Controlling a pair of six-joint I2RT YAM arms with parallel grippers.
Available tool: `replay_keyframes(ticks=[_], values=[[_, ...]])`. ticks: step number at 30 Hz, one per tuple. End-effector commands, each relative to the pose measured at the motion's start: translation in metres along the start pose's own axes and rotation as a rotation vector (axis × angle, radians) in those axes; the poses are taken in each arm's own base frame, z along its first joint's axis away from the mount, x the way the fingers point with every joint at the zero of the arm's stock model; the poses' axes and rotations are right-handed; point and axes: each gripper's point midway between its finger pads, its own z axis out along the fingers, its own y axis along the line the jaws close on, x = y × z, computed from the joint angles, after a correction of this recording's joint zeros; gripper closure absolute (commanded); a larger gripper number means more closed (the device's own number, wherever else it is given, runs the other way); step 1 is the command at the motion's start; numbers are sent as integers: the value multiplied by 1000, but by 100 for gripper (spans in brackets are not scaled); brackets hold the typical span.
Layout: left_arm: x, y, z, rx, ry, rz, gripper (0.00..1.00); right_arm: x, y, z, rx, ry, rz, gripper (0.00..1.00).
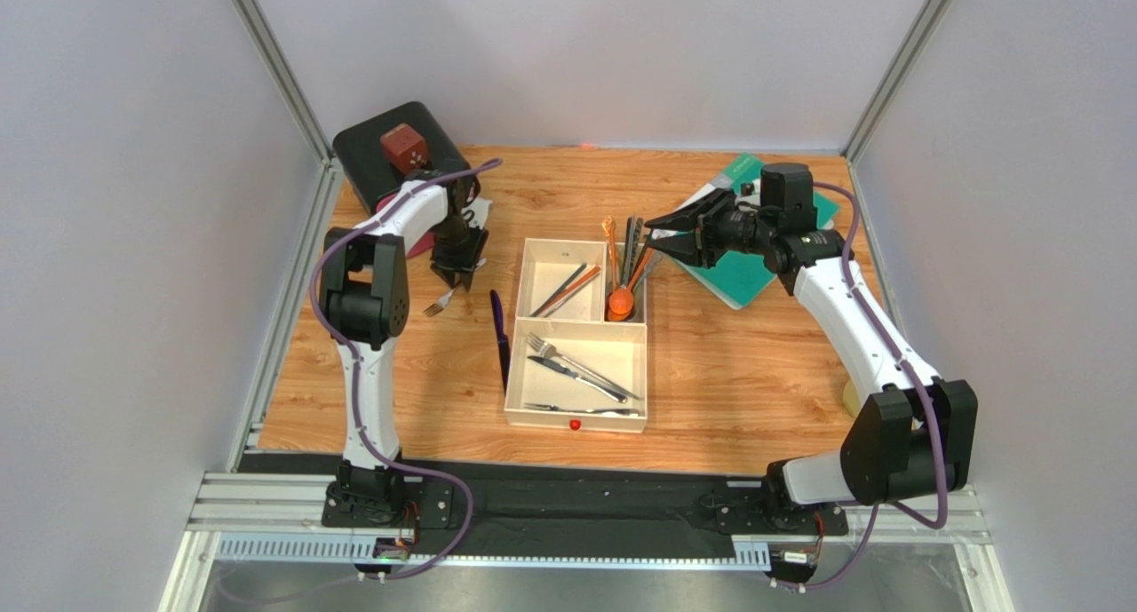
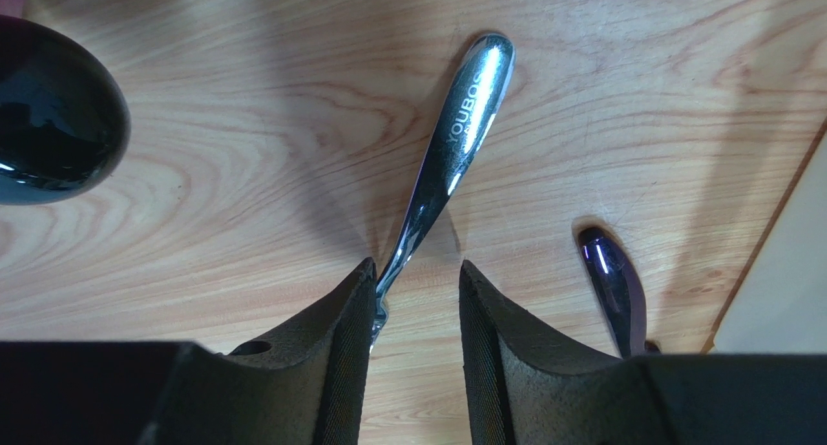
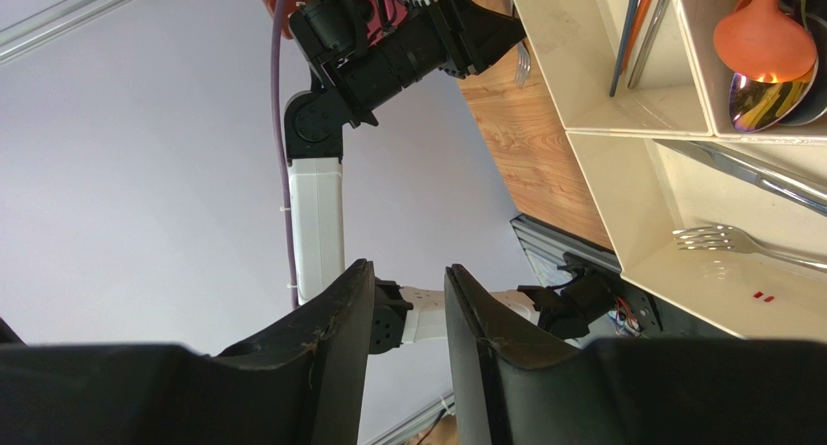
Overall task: Sort the eating utensils into containers
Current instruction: Pick up the fork at the center of the board.
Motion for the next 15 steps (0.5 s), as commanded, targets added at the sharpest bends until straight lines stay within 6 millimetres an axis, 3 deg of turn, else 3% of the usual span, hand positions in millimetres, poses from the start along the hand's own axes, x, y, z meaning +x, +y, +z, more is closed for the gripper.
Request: replay_keyframes(ticks=[1,6,12,14,15], values=[[6,-7,-6,7,6,6,57,9,3,-9,-19,22,11,62],[15,-21,-6,-38,7,55,61,8,-1,-7,-11,21,23,63],[26,-31,1,-88,50,98,85,7,-2,-8,-14,14,20,63],[29,-35,0,-94,54,88,99,7,-4,-6,-11,16,25,64],[30,-38,0,-100,55,94,100,7,-5,-6,-10,17,30,64]])
